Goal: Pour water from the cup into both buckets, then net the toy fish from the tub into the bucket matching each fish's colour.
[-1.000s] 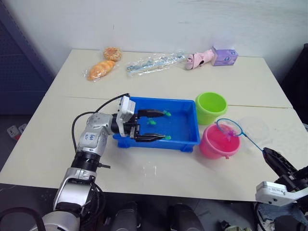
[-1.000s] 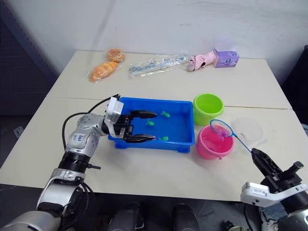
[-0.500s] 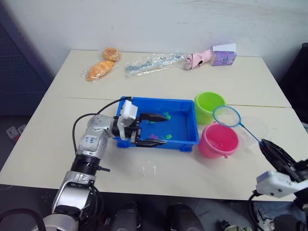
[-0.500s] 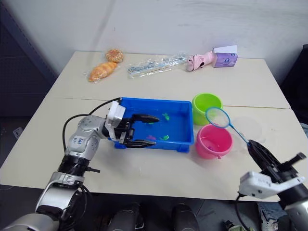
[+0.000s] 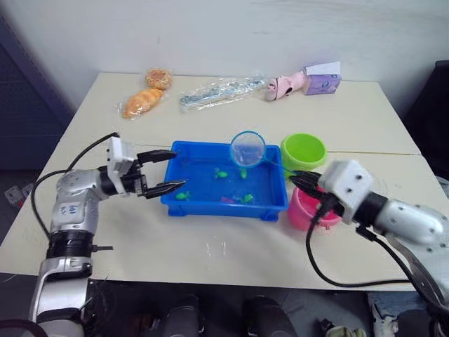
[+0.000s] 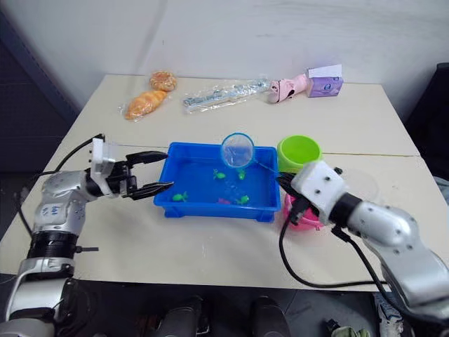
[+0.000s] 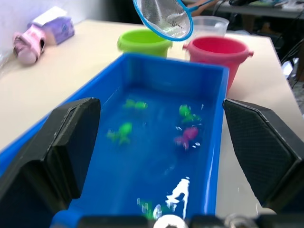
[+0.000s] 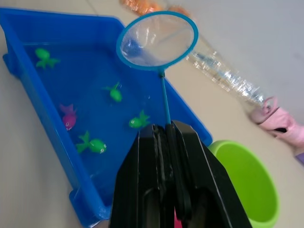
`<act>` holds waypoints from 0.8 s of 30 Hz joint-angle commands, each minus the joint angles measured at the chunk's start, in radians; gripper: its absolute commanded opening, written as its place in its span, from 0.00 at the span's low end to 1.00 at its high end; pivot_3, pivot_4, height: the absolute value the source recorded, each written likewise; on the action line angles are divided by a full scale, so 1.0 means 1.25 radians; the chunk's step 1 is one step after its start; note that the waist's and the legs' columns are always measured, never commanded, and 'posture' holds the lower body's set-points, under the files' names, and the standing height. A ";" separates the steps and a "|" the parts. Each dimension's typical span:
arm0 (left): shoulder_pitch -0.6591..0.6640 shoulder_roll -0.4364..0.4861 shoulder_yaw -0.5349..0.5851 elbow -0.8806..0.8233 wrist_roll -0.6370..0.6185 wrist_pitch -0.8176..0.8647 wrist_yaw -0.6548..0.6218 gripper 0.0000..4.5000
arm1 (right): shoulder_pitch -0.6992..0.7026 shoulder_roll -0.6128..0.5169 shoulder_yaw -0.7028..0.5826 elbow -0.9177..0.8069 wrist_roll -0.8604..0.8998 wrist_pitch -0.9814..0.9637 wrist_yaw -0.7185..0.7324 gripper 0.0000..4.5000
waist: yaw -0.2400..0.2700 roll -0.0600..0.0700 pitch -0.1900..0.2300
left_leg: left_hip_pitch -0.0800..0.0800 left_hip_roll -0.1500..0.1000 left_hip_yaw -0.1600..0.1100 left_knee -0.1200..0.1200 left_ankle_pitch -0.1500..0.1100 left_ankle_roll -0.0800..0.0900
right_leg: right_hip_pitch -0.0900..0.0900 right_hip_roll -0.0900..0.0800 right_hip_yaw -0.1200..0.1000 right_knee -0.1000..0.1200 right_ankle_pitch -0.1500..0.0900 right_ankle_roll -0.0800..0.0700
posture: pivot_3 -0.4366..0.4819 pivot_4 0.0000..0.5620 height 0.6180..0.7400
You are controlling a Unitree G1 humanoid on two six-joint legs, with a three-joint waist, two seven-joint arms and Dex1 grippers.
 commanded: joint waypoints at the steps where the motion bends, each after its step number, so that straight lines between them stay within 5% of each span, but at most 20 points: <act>1: 0.022 0.029 0.021 -0.035 -0.003 -0.005 0.005 0.98 | -0.041 -0.058 0.069 0.031 -0.054 0.035 0.054 0.00 | 0.003 0.000 0.000 | -0.001 0.000 0.000 0.000 0.000 0.000 | 0.000 0.000 0.000 0.000 0.000 0.000 | 0.48 0.27 1.00; 7: 0.048 0.032 0.018 -0.086 -0.007 0.019 0.029 0.98 | -0.109 -0.113 0.143 0.068 -0.098 0.051 0.141 0.00 | 0.005 0.000 0.000 | -0.001 -0.001 0.000 0.001 -0.001 0.001 | 0.000 -0.002 -0.001 0.000 0.000 0.000 | 0.48 0.27 1.00; 24: 0.085 0.042 -0.005 -0.134 0.002 0.027 0.022 0.98 | -0.324 -0.079 0.358 0.215 -0.268 0.023 0.307 0.00 | -0.002 0.000 0.000 | -0.001 -0.001 0.001 0.000 0.000 0.000 | -0.002 -0.001 0.000 0.000 0.000 0.000 | 0.48 0.27 1.00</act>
